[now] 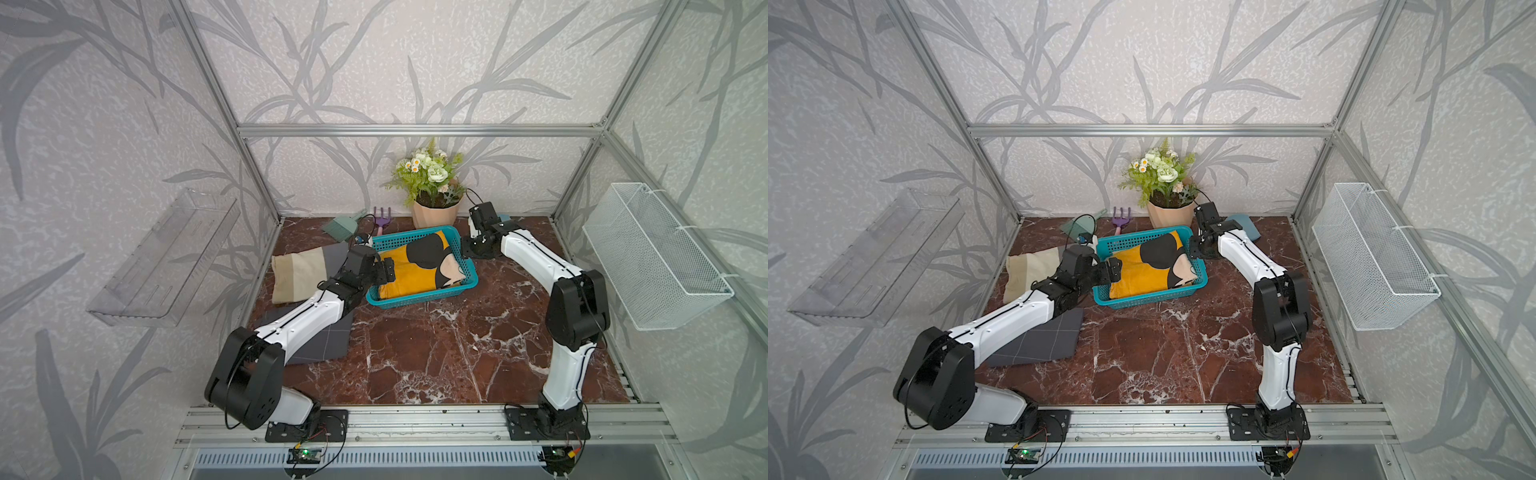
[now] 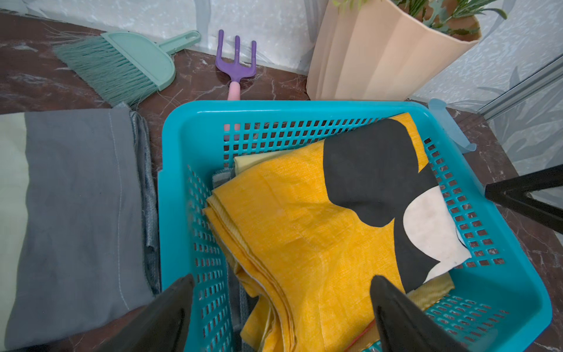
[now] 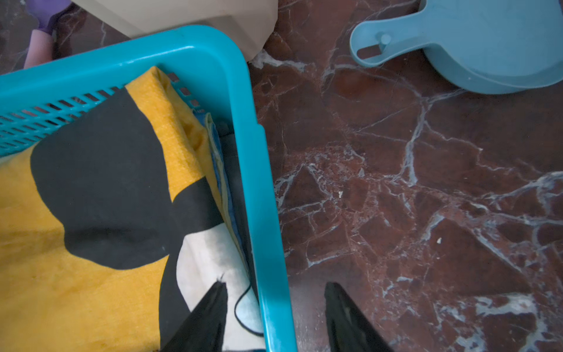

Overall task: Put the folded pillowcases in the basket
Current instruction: Place the pillowcase in the basket, then adjust the basket at the center of the board.

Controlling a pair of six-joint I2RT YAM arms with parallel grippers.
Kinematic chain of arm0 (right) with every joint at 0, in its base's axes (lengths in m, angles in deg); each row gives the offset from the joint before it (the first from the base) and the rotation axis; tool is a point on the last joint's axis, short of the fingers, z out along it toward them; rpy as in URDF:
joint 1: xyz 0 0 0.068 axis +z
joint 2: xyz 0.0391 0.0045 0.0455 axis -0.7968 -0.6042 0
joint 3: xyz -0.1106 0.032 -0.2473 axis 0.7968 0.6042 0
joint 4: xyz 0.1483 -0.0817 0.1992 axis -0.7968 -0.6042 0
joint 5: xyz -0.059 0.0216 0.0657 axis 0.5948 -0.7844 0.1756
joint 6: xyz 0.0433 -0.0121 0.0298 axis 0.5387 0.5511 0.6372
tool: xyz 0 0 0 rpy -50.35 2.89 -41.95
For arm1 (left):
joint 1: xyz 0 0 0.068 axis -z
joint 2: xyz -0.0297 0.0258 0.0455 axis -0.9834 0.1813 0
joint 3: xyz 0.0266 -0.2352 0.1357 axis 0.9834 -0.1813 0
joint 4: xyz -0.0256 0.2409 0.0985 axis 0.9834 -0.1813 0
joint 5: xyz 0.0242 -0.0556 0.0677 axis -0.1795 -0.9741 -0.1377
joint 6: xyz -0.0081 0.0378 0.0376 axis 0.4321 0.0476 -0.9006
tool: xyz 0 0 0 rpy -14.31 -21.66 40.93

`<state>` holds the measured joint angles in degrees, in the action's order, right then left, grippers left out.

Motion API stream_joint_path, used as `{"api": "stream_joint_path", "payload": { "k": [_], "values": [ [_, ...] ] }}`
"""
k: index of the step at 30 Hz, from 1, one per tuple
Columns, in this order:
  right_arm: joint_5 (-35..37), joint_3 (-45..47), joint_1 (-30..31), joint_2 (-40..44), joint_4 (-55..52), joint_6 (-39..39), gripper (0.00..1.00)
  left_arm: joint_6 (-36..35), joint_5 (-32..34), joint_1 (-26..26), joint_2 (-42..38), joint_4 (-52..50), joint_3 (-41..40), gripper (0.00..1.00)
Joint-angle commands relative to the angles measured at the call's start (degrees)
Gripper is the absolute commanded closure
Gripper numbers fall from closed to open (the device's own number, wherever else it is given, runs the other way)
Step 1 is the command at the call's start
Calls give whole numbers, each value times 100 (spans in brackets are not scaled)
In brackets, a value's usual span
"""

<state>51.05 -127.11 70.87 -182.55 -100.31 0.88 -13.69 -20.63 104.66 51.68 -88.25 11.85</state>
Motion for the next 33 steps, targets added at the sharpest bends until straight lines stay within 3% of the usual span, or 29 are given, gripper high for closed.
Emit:
{"api": "stream_joint_path", "payload": {
  "k": [1, 6, 11, 14, 23, 24, 25, 27, 28, 33],
  "values": [
    [-116, -240, -60, -224, -142, -14, 48, 46, -63, -73, -61, 17, -122, 8],
    [-131, -221, -111, -438, -152, 54, 52, 49, -114, -145, -45, 34, -197, 8],
    [-88, 46, -216, -327, -47, 129, 81, 37, -91, -189, -63, -23, -215, 7],
    [-27, 225, -295, -186, -36, 136, 93, 18, -46, -240, -108, -75, -224, 7],
    [12, 1200, -811, 476, 181, 215, 92, -25, 114, -392, -555, -384, -505, 7],
    [4, 1288, -873, 542, 209, 208, 89, -13, 114, -407, -640, -420, -569, 6],
    [-8, 1339, -911, 593, 231, 191, 75, 4, 134, -414, -721, -446, -624, 6],
    [42, 1394, -926, 749, 216, 126, 14, 71, 196, -427, -885, -449, -770, 6],
    [60, 1416, -921, 855, 205, 127, 0, 90, 214, -433, -954, -453, -816, 6],
    [46, 1786, -671, 1970, 440, 144, 1, 262, 273, -454, -1179, -980, -886, 4]
  ]
}}
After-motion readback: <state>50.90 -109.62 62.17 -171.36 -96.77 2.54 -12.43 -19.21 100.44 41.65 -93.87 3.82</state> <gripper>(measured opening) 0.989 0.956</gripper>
